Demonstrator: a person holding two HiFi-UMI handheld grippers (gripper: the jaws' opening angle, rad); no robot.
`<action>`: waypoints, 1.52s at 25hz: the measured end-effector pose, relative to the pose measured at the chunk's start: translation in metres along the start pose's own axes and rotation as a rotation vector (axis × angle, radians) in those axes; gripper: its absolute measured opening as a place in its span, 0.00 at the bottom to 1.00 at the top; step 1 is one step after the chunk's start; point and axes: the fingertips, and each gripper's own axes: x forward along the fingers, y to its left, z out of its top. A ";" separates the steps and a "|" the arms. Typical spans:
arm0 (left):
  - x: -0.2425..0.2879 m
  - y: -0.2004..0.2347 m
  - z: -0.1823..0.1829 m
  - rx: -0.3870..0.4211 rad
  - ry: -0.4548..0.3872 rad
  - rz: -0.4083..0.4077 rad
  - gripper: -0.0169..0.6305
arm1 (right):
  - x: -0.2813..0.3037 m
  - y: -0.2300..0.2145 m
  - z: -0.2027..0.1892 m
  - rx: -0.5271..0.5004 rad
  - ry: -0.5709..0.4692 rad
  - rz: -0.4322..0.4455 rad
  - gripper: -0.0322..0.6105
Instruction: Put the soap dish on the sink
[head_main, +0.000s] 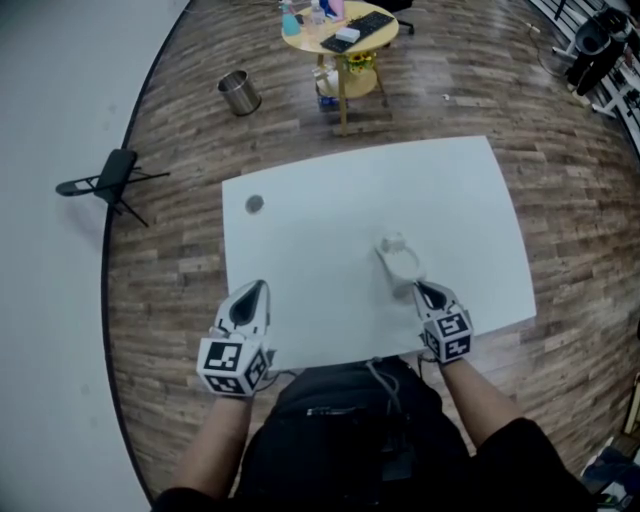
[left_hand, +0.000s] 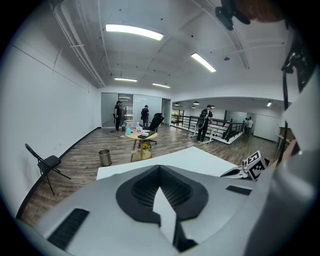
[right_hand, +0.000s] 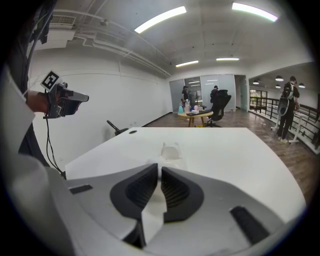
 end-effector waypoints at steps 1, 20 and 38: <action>-0.001 0.001 0.000 0.001 0.000 0.001 0.01 | 0.000 0.001 0.000 -0.001 0.000 -0.001 0.10; -0.012 0.004 -0.001 -0.001 0.002 0.017 0.01 | 0.001 0.005 -0.013 -0.007 0.028 0.007 0.10; -0.018 0.009 -0.003 -0.016 -0.002 0.029 0.01 | 0.003 0.007 -0.016 -0.002 0.032 0.003 0.10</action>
